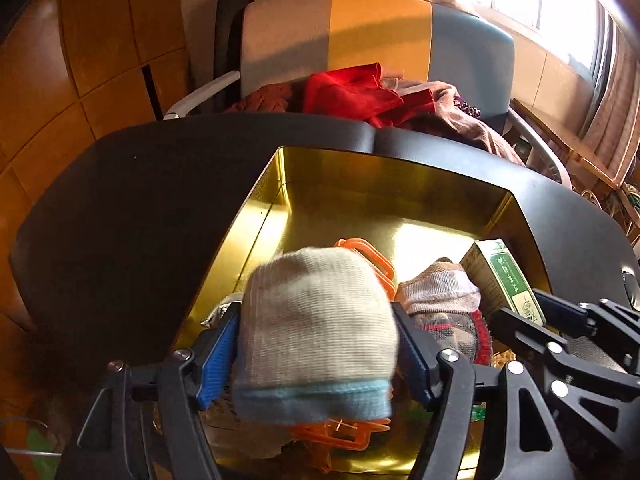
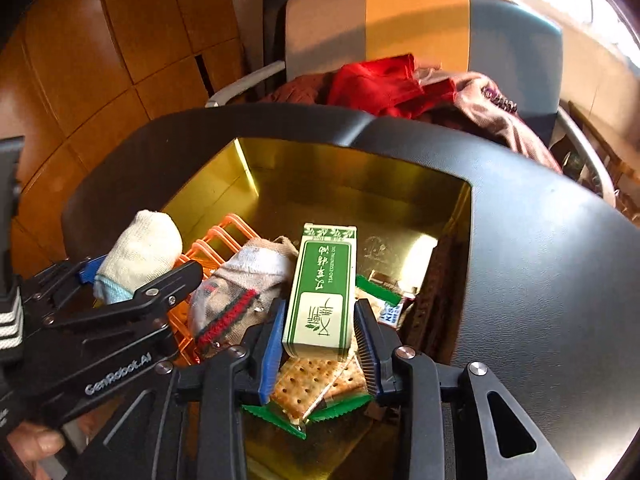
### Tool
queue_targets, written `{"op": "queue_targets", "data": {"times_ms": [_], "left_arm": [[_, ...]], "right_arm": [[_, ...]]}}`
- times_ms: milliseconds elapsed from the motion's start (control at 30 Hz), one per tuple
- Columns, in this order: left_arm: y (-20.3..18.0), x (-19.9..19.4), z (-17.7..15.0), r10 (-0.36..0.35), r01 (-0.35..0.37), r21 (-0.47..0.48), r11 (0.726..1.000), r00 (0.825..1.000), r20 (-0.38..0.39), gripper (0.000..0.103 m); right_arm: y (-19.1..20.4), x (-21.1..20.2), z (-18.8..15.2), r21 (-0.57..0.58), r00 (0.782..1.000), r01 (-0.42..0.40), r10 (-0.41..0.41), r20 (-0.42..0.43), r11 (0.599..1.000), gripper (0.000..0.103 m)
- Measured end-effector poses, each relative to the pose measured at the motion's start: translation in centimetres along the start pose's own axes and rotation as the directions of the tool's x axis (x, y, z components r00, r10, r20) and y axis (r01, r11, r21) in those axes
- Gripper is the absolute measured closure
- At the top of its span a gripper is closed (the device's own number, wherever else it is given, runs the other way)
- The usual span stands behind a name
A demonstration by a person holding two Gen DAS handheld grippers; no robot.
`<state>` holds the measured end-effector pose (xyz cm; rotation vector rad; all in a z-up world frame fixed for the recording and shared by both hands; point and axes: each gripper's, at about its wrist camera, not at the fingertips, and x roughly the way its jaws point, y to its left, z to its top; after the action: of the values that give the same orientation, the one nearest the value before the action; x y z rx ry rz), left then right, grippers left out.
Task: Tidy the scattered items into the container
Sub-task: 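Open both tools to drop the sock and green box into the tray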
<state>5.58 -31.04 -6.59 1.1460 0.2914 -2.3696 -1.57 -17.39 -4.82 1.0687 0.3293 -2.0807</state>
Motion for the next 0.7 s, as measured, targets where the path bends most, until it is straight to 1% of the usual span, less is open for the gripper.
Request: {"op": "queue_targets", "data": {"times_ms": [33, 67, 133, 233, 400, 500, 600, 667, 700], "left_arm": [[-0.1, -0.2, 0.0, 0.006, -0.006, 0.007, 1.0, 1.0, 0.007, 0.031], [-0.2, -0.4, 0.0, 0.013, -0.013, 0.014, 1.0, 1.0, 0.015, 0.03], [-0.3, -0.9, 0.0, 0.015, -0.016, 0.024, 1.0, 0.999, 0.031, 0.03], [-0.5, -1.4, 0.3, -0.002, 0.0, 0.038, 0.999, 0.999, 0.039, 0.024], [-0.6, -1.9, 0.4, -0.025, 0.024, 0.04, 0.999, 0.999, 0.027, 0.023], [-0.5, -2.6, 0.4, -0.03, 0.029, 0.026, 0.999, 0.999, 0.043, 0.023], [-0.7, -3.2, 0.4, -0.019, 0.017, 0.03, 0.999, 0.998, 0.067, 0.022], [-0.6, -3.0, 0.5, -0.001, 0.0, 0.025, 1.0, 0.998, 0.06, 0.022], [-0.6, -3.0, 0.5, -0.006, 0.005, 0.021, 1.0, 0.998, 0.061, 0.022]], "right_arm": [[0.1, -0.3, 0.0, -0.005, 1.0, 0.003, -0.003, 0.011, 1.0, 0.056], [0.3, -0.7, -0.1, -0.013, 1.0, 0.006, -0.006, 0.022, 1.0, 0.053], [0.7, -1.3, -0.2, -0.032, 0.999, 0.028, -0.027, 0.044, 0.999, 0.053], [1.1, -2.2, -0.4, -0.041, 0.996, 0.044, -0.041, 0.074, 0.998, 0.052], [1.3, -3.3, -1.0, -0.029, 0.994, 0.062, -0.059, 0.092, 0.998, 0.048], [1.1, -4.0, -1.5, -0.008, 0.993, 0.072, -0.07, 0.098, 0.997, 0.047], [0.8, -4.5, -2.0, 0.019, 0.991, 0.08, -0.081, 0.103, 0.997, 0.043], [0.6, -4.8, -2.2, 0.037, 0.991, 0.081, -0.085, 0.105, 0.996, 0.042], [0.5, -5.0, -2.4, 0.04, 0.99, 0.085, -0.089, 0.107, 0.996, 0.042]]}}
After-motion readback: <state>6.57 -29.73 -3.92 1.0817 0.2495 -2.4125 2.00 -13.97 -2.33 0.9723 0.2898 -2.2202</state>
